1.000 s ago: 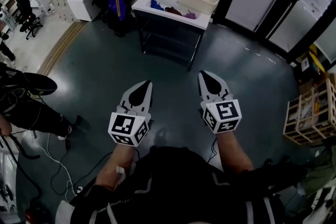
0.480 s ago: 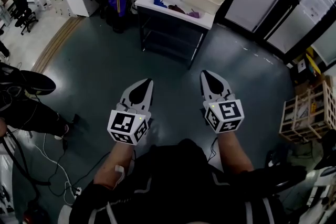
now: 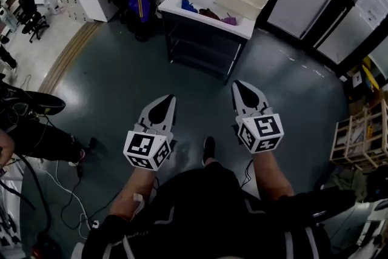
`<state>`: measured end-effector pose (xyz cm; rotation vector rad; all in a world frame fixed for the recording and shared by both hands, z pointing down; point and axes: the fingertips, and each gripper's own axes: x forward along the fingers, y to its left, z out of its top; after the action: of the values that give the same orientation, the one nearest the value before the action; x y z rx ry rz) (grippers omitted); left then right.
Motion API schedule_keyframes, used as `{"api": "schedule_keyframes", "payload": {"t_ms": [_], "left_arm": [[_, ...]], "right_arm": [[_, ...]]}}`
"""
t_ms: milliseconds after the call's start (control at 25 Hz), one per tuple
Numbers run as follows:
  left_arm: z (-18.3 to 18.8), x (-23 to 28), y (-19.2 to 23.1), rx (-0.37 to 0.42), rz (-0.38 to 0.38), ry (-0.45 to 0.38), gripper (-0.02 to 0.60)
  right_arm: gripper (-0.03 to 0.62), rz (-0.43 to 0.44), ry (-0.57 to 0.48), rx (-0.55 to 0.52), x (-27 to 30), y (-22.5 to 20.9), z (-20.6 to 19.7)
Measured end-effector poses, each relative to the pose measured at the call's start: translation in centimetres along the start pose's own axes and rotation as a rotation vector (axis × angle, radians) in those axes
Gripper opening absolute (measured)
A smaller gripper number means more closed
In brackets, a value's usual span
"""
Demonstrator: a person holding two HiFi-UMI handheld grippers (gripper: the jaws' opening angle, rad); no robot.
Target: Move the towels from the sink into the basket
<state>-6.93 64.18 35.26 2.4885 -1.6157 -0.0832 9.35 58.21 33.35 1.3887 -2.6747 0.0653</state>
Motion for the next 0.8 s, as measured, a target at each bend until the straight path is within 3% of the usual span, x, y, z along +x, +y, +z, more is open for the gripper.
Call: {"api": "schedule_keyframes", "payload": {"t_ms": [360, 800], "left_arm": [[2.0, 10.7, 1.7, 0.026, 0.01, 0.014, 0.005], [2.0, 23.5, 2.4, 0.033, 0.02, 0.075, 0.005]], "right_arm": [[0.002, 0.035, -0.04, 0.018, 7.8, -8.0, 2.5], [0.002, 0.064, -0.002, 0.061, 13.9, -18.4, 1.3]]}}
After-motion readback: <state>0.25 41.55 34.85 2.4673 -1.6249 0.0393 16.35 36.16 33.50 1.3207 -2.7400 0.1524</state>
